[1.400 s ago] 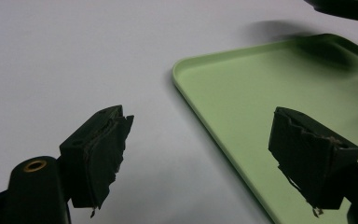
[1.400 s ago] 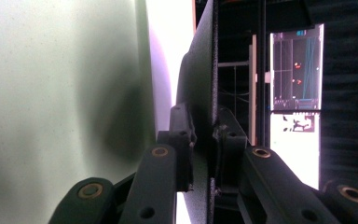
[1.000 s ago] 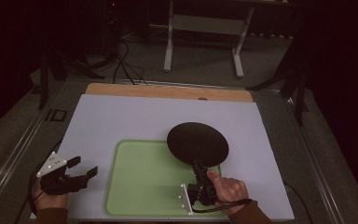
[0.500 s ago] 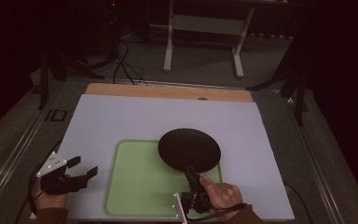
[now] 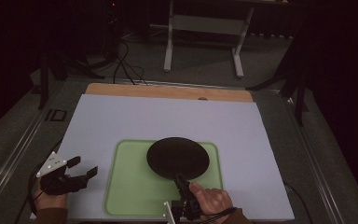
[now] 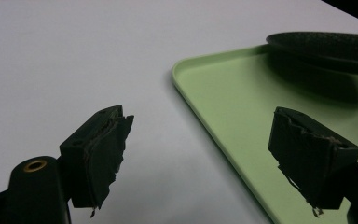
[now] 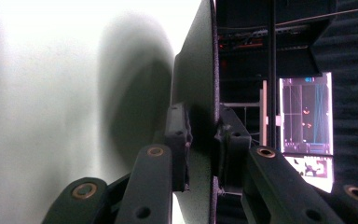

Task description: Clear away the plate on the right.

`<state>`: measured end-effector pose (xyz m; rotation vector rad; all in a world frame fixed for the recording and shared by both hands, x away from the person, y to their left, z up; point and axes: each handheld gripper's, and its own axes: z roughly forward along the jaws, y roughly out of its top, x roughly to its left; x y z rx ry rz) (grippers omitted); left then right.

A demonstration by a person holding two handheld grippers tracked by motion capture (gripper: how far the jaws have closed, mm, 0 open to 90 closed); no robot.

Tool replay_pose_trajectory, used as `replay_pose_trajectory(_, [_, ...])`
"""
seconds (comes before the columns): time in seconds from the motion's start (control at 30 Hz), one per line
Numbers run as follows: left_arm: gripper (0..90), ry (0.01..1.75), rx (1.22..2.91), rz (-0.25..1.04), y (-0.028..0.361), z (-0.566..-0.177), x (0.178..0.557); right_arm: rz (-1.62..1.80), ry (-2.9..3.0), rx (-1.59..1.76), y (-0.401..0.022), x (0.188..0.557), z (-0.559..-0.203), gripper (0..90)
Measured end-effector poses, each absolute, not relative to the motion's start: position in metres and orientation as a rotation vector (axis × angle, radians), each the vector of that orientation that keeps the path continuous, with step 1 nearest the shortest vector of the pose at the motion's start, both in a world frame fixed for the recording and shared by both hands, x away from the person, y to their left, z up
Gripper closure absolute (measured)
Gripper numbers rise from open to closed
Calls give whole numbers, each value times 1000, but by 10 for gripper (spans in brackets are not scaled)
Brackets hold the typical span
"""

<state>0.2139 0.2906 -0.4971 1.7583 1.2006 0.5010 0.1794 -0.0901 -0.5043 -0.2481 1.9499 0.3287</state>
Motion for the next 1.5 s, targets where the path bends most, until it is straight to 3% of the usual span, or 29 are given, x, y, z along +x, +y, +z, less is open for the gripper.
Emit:
replay_pose_trajectory(0.77, [190, 1199, 1761, 500, 290, -497, 214, 349, 1960, -297, -79, 163, -510, 766])
replay_pose_trajectory(1.5, [190, 1205, 1760, 496, 290, -498, 214, 456, 2107, -284, -77, 164, -512, 841])
